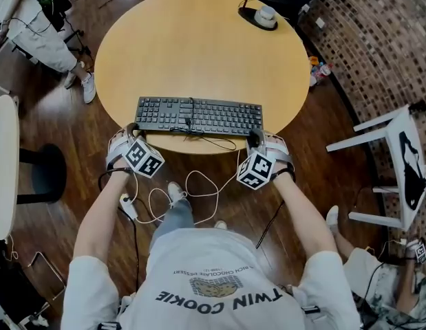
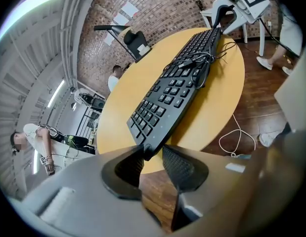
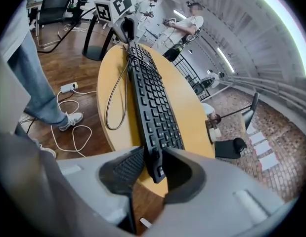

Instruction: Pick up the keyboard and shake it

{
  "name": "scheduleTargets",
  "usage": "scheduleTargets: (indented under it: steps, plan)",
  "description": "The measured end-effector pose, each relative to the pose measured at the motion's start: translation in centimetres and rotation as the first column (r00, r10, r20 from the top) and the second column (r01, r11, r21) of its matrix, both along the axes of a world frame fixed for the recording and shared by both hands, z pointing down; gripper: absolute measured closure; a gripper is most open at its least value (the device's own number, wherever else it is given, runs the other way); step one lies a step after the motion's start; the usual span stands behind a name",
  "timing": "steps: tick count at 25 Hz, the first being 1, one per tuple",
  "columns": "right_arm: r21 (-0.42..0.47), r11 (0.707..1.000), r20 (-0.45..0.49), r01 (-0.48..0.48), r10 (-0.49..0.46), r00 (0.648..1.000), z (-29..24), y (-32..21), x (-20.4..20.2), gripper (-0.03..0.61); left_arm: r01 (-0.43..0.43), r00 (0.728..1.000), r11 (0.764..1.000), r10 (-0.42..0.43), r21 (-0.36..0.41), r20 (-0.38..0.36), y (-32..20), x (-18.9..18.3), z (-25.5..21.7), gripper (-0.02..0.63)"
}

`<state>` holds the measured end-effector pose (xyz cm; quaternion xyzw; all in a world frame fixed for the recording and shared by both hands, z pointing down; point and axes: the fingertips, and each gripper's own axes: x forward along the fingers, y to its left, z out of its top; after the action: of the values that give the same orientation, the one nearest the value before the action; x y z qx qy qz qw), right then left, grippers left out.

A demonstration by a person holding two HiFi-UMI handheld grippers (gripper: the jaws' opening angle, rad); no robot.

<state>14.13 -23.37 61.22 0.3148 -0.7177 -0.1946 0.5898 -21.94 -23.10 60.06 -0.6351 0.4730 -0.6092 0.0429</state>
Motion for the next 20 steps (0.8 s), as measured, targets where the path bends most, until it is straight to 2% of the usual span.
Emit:
scheduleTargets:
  steps: [4, 7, 10, 12, 15, 20]
  plan:
    - [-0.040, 0.999, -0.003, 0.015, -0.015, 1.000, 0.1, 0.5, 0.0, 0.465, 0.066, 0.997, 0.998, -0.065, 0.006, -0.049, 1.1, -0.3, -0.5, 0.488]
    - [-0.031, 1.000, 0.080, 0.000, 0.002, 0.997, -1.2, 1.4, 0.2, 0.465, 0.135, 0.984, 0.990, -0.129, 0.039, -0.120, 2.9, 0.7, -1.6, 0.491]
    - [-0.052, 0.998, 0.191, -0.038, 0.047, 0.981, -2.9, 3.5, 1.1, 0.465, 0.178, 0.957, 0.982, -0.160, 0.057, -0.242, 5.2, 4.0, -2.8, 0.508]
    - [-0.091, 0.995, 0.261, -0.044, 0.066, 0.963, -4.0, 5.6, 1.3, 0.466, 0.198, 0.938, 0.978, -0.168, 0.071, -0.304, 7.2, 6.4, -4.1, 0.542]
    - [-0.122, 0.992, 0.342, -0.023, 0.063, 0.938, -5.4, 8.6, 1.5, 0.466, 0.232, 0.912, 0.967, -0.178, 0.107, -0.370, 10.1, 9.8, -6.4, 0.584]
    - [-0.176, 0.984, 0.435, 0.006, 0.073, 0.897, -6.3, 13.7, 2.1, 0.466, 0.255, 0.878, 0.959, -0.177, 0.122, -0.445, 15.4, 14.9, -9.3, 0.604]
